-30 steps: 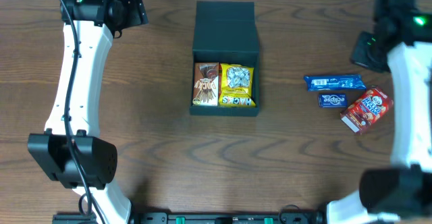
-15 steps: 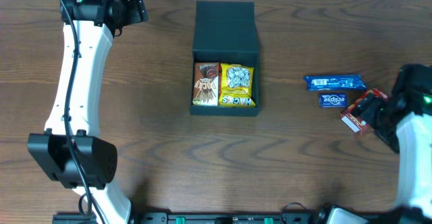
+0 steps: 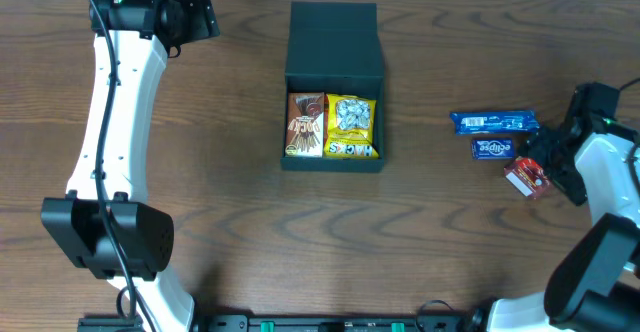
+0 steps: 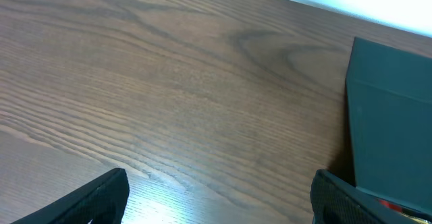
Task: Pack container
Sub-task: 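Move the right gripper to the red Hello Panda box and grasp it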
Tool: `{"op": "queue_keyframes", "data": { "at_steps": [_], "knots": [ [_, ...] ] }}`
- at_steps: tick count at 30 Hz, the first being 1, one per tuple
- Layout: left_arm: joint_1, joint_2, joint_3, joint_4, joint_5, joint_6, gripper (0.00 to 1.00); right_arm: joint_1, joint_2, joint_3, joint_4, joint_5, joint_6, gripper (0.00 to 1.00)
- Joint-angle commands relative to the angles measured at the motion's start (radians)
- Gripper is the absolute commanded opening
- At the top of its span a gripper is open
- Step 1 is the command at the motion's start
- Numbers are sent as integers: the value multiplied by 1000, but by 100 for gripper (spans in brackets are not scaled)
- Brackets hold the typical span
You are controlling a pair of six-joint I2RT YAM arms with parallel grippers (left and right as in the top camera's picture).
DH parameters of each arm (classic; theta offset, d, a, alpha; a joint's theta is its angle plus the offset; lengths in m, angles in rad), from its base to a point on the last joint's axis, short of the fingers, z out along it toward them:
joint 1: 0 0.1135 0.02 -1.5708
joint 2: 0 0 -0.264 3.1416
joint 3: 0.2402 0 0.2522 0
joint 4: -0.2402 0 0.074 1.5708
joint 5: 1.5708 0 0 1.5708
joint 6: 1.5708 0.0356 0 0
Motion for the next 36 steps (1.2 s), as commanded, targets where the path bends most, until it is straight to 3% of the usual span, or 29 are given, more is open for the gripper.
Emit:
{"op": "queue_keyframes", "data": {
  "at_steps": [1, 15, 36],
  "knots": [
    [3, 6, 15, -5, -3, -1, 87, -4, 32, 3, 37, 3, -47, 99],
    [3, 6, 15, -3, -3, -1, 87, -12, 159, 3, 175, -32, -90, 99],
    [3, 6, 15, -3, -3, -1, 87, -14, 256, 3, 238, -54, -134, 99]
  ]
}}
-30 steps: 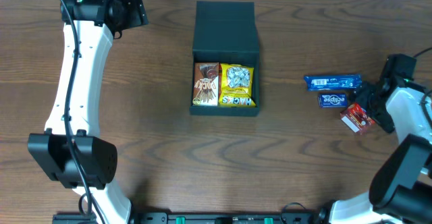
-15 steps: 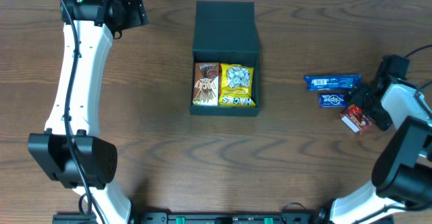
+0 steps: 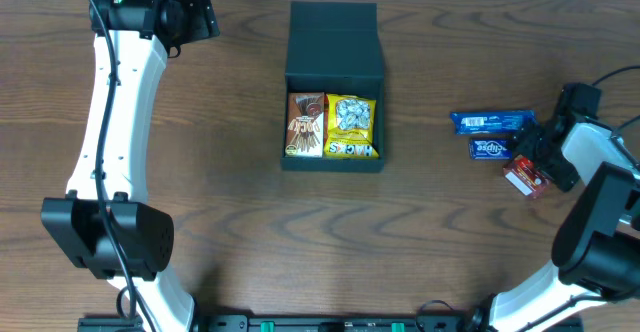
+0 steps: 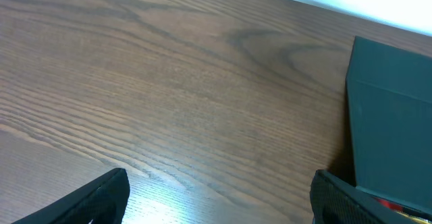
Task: Pack container
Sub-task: 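Move the right gripper to the red Hello Panda box and grasp it, then carry the Hello Panda box with the right gripper into the box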
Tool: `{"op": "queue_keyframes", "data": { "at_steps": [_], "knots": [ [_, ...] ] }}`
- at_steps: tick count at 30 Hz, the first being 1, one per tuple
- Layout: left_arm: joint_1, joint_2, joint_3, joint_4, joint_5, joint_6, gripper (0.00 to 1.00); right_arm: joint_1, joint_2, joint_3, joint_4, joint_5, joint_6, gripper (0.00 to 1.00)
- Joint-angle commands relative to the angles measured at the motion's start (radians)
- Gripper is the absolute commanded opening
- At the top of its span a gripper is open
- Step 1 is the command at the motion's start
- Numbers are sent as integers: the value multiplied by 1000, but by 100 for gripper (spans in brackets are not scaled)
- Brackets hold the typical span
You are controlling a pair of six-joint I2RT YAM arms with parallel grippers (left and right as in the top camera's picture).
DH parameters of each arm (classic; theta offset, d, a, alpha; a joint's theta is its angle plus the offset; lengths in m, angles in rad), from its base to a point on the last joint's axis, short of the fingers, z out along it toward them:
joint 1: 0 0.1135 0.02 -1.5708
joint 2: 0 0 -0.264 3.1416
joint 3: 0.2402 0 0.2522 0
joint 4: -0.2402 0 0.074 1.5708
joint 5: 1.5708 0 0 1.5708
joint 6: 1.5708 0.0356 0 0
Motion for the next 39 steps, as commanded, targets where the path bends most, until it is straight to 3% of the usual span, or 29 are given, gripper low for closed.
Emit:
{"op": "queue_keyframes", "data": {
  "at_steps": [1, 7, 15, 21, 29, 39],
  "knots": [
    [3, 6, 15, -3, -3, -1, 87, -8, 37, 2, -1, 5, -16, 99],
    [3, 6, 15, -2, -3, -1, 87, -8, 37, 2, 3, -7, -16, 81],
    [3, 6, 15, 8, -3, -1, 87, -8, 36, 56, -31, -89, -16, 66],
    [3, 6, 15, 8, -3, -1, 87, -8, 36, 198, -162, -89, -16, 66],
    [3, 6, 15, 11, -3, -1, 87, 20, 36, 464, -375, -105, -27, 56],
    [3, 6, 15, 12, -3, -1, 87, 327, 36, 692, -457, -205, -69, 58]
  ]
}}
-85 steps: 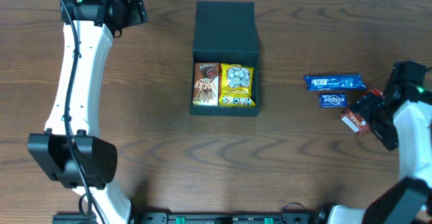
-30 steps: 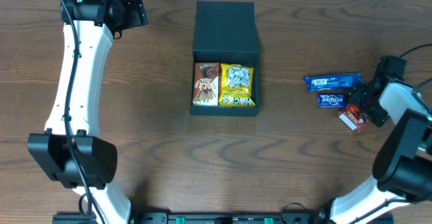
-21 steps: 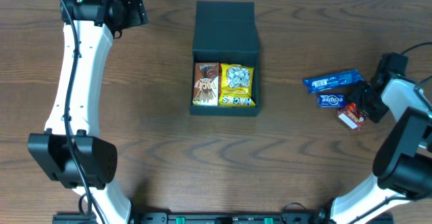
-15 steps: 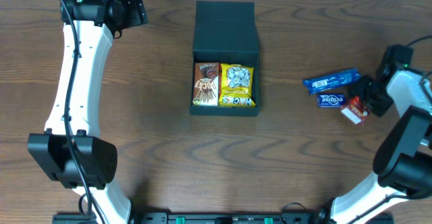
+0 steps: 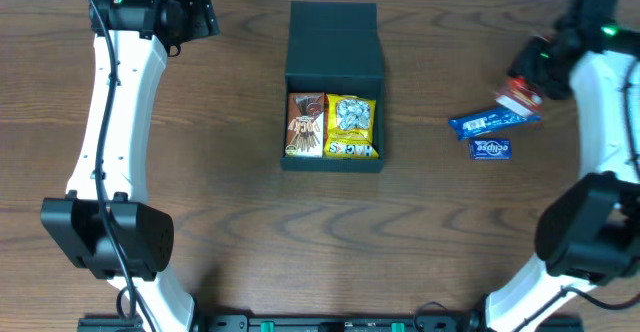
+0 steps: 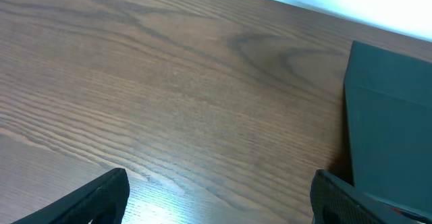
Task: Pack container
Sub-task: 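Carry the Hello Panda box with the right gripper into the box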
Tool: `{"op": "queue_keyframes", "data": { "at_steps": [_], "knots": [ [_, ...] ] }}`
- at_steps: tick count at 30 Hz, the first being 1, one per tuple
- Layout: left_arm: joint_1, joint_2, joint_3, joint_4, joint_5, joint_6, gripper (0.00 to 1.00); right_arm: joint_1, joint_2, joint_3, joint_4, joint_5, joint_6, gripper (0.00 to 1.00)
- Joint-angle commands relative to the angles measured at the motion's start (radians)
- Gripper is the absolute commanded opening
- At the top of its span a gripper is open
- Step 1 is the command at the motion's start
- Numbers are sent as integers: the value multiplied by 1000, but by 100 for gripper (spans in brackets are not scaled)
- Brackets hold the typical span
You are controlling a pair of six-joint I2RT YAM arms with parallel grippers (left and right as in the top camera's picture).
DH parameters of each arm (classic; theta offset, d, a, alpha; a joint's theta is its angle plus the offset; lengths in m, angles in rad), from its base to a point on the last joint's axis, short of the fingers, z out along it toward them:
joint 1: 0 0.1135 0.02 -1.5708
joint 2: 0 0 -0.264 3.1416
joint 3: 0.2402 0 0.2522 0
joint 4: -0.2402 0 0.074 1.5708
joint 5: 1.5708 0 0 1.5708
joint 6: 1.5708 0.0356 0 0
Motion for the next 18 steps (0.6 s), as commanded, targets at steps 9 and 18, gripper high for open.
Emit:
{"op": "queue_keyframes", "data": {
  "at_steps": [9, 18],
  "knots": [
    [3, 6, 15, -5, -3, -1, 87, 415, 1, 29, 70, -19, -21, 62],
    [3, 6, 15, -5, -3, -1, 89, 583, 98, 28, 40, -27, 16, 60]
  ]
}}
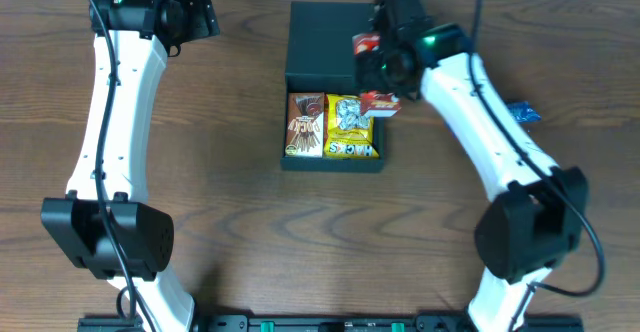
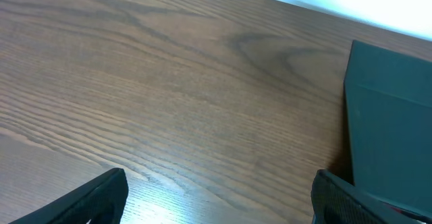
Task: Pack container
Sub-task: 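Carry the Hello Panda box with the right gripper into the box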
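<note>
The dark green box (image 1: 333, 162) stands mid-table with its lid (image 1: 335, 40) folded back. Inside lie a brown stick-snack packet (image 1: 305, 124) and a yellow packet (image 1: 350, 127). My right gripper (image 1: 381, 90) is shut on a small red packet (image 1: 379, 104), holding it over the box's right edge beside the yellow packet. My left gripper (image 1: 188, 17) stays at the far left, open; in the left wrist view (image 2: 219, 207) its fingers (image 2: 108, 193) stand wide apart over bare wood, with the box lid (image 2: 391, 143) to their right.
A blue wrapped bar (image 1: 523, 112) peeks out from behind my right arm at the right side of the table. The arm hides the spot where other snacks could lie. The wooden table's (image 1: 230, 222) far edge is close behind the lid.
My right gripper, still shut on the red packet, has gone from the far right of the table to the box's right edge. The left arm has not moved.
The red packet lay on the table at the right, below two blue packets, with my right gripper beside it. Then the gripper was on it. Later it held the packet above the blue ones. Now the packet hangs over the box.
</note>
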Tool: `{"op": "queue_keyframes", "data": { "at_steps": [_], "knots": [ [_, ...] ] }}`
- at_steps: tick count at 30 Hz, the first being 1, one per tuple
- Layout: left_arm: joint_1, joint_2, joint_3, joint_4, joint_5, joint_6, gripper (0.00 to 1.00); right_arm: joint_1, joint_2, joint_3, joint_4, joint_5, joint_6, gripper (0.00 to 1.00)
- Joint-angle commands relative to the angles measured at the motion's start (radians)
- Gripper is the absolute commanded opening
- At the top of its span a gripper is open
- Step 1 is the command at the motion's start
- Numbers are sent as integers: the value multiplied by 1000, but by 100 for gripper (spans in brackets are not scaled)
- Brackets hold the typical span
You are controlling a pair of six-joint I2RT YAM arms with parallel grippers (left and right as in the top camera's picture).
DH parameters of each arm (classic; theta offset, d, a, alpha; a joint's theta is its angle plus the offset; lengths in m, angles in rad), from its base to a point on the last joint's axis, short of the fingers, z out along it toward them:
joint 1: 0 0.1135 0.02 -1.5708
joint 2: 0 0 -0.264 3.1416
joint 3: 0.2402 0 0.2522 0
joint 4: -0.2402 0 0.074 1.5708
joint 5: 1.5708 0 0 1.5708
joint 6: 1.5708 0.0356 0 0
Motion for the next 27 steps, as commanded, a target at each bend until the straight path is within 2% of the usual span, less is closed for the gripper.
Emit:
{"op": "queue_keyframes", "data": {
  "at_steps": [1, 23, 27],
  "knots": [
    [3, 6, 15, -3, -3, 0, 90, 53, 48, 18, -6, -3, 15, 60],
    [3, 6, 15, -28, -2, 0, 90, 147, 167, 17, -46, 60, 158, 60],
    [3, 6, 15, -29, -2, 0, 90, 150, 171, 17, -30, 65, 173, 70]
  ]
}}
